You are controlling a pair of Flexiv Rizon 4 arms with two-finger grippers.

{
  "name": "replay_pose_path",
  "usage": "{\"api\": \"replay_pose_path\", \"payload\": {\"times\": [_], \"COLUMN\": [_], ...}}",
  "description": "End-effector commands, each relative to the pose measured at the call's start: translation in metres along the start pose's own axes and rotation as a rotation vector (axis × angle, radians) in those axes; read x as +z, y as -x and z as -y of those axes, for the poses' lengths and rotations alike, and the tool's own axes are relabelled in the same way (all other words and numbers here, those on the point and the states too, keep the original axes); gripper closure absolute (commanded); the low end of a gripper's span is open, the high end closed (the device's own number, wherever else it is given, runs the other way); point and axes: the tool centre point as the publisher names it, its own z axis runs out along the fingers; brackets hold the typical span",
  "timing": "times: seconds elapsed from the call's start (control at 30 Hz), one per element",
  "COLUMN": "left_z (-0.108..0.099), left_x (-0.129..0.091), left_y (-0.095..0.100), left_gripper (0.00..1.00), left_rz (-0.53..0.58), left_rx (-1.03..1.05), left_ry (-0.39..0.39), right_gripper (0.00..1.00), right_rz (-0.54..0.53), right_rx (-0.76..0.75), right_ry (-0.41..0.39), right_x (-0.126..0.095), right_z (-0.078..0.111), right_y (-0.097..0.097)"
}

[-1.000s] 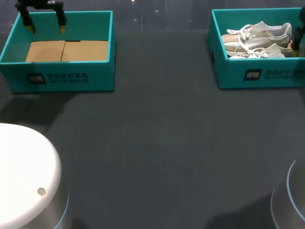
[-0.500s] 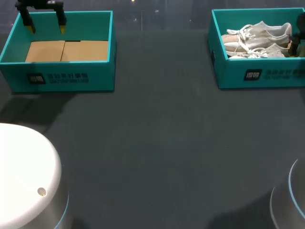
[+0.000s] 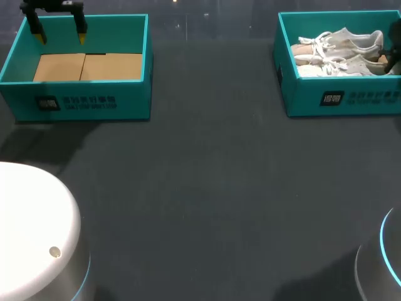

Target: Take the shoe out of the shoebox, open the shoe tongue, remove and reinsert the insole, then place the shoe into the shoebox

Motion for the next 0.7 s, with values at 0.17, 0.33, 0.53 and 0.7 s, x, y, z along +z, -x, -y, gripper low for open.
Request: {"api": "replay_pose_path", "payload": {"times": [0.17,0.33,0.53,0.7], "left_z": [0.000,0.000,0.000,0.000], "left_x": [0.000,0.000,0.000,0.000], "left_y": [0.000,0.000,0.000,0.000], "left_gripper": [0.00,0.00,0.00,0.00], "left_rz": [0.001,0.001,0.001,0.001], "left_rx": [0.000,0.000,0.000,0.000], "left_ry": [0.001,0.001,0.001,0.001], "right_gripper": [1.00,1.00,1.00,1.00], "right_rz": [0.009,0.010,0.025,0.046], "right_rx": [0.011,-0.002,-0.028,-0.048], "right_ry": [0.024,0.059,0.093,0.110], "right_x": [-0.006,-0.021,-0.044,-0.062], "right_z": [0.003,0.008,0.012,0.015], "right_y": [-0.004,-0.002,0.000,-0.001]}}
